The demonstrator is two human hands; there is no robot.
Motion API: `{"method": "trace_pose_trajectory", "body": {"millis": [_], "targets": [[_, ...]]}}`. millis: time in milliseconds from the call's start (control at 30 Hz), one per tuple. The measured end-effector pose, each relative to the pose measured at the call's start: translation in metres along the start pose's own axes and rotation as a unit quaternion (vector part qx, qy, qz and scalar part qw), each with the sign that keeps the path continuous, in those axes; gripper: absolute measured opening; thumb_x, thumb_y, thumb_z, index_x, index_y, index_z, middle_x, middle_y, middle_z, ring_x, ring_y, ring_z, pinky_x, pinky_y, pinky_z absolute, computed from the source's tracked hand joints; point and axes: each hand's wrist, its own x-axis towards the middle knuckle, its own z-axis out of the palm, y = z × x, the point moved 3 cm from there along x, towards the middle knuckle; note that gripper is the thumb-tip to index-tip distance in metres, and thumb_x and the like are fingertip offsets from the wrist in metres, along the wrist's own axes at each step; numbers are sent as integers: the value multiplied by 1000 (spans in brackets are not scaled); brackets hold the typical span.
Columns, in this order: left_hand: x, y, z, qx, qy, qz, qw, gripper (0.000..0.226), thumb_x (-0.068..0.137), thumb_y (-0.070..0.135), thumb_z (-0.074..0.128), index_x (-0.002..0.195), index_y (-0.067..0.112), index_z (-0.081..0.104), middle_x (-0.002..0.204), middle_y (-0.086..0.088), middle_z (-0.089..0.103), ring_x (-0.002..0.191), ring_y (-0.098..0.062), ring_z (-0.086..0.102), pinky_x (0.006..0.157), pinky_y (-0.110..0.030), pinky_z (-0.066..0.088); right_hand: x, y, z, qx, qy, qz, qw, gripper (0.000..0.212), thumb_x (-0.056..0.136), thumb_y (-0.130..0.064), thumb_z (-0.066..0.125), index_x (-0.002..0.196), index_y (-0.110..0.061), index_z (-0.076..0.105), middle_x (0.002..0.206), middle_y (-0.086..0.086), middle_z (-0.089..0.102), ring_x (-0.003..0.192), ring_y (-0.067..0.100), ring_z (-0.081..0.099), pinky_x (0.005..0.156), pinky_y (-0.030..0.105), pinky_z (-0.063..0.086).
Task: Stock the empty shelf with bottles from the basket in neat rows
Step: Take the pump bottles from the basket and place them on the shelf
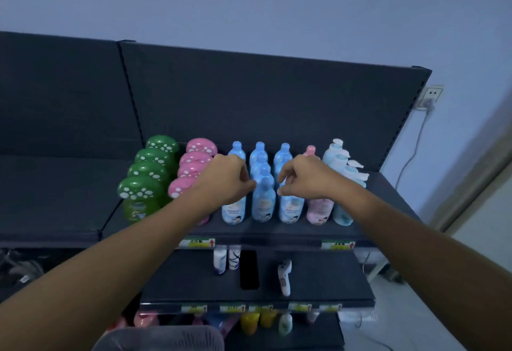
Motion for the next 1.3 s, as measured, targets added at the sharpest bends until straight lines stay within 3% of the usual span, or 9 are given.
{"method": "trace_pose_trajectory", "body": {"millis": [200, 333, 433, 600, 800, 900, 1000, 1167, 1300], "targets": [[-66, -74, 9, 9, -73, 10, 997, 23, 88, 43, 66, 87, 19, 68, 87, -1, 67, 85, -23, 64, 73, -37, 56, -28, -68, 85, 46, -33, 22, 998, 22, 83, -29, 78, 103, -20, 74, 87, -11, 69, 82, 6, 66, 73, 23, 55], [-103, -117, 32, -4, -129, -22, 991, 20, 87, 43, 68, 82, 23, 66, 96, -6, 68, 91, -29, 65, 79, -39, 57, -43, -97, 146, 51, -83, 32, 995, 24, 85, -28, 76, 106, -17, 73, 97, -1, 73, 89, 15, 68, 84, 38, 58], [-127, -148, 59, -21, -180, -54, 982, 19, 88, 40, 68, 87, 20, 66, 102, -9, 68, 94, -31, 66, 83, -42, 57, -52, -106, 192, 59, -121, 46, 990, 30, 87, -30, 74, 115, -18, 71, 106, 1, 72, 95, 19, 68, 84, 36, 57], [-170, -194, 117, -15, -253, -112, 961, 18, 89, 38, 63, 96, 23, 69, 107, -10, 67, 97, -35, 65, 80, -38, 54, -63, -112, 265, 61, -174, 65, 981, 38, 89, -24, 71, 125, -16, 67, 117, 4, 70, 105, 21, 67, 86, 30, 53], [-215, -232, 191, 14, -309, -109, 945, 28, 89, 26, 55, 109, 12, 69, 110, -18, 69, 103, -41, 65, 87, -47, 55, -78, -108, 350, 16, -231, 79, 970, 29, 87, -26, 67, 116, -18, 67, 108, 7, 71, 103, 30, 66, 82, 36, 55], [-239, -245, 233, 5, -343, -120, 932, 28, 91, 25, 58, 113, 12, 68, 114, -16, 69, 105, -37, 66, 84, -43, 56, -89, -104, 402, 6, -263, 83, 961, 34, 87, -24, 64, 121, -18, 63, 117, 12, 67, 106, 35, 63, 77, 35, 50], [-265, -257, 280, 5, -369, -116, 922, 30, 92, 28, 58, 116, 12, 65, 116, -17, 66, 105, -39, 64, 84, -42, 53, -100, -98, 454, 5, -288, 102, 952, 26, 87, -24, 62, 111, -12, 61, 109, 17, 67, 99, 39, 64, 73, 37, 51], [-297, -270, 348, 11, -384, -93, 919, 32, 94, 35, 59, 116, 11, 62, 115, -15, 65, 106, -38, 62, 85, -43, 53, -117, -85, 519, -22, -302, 130, 944, 21, 87, -21, 67, 104, -10, 61, 110, 16, 64, 97, 39, 64, 70, 38, 50], [-309, -271, 385, 14, -371, -78, 925, 43, 92, 42, 64, 126, 16, 63, 123, -10, 64, 111, -35, 62, 89, -44, 54, -125, -79, 553, -67, -298, 111, 946, 25, 89, -11, 67, 114, -5, 66, 116, 19, 63, 103, 41, 64, 77, 42, 53]]}}
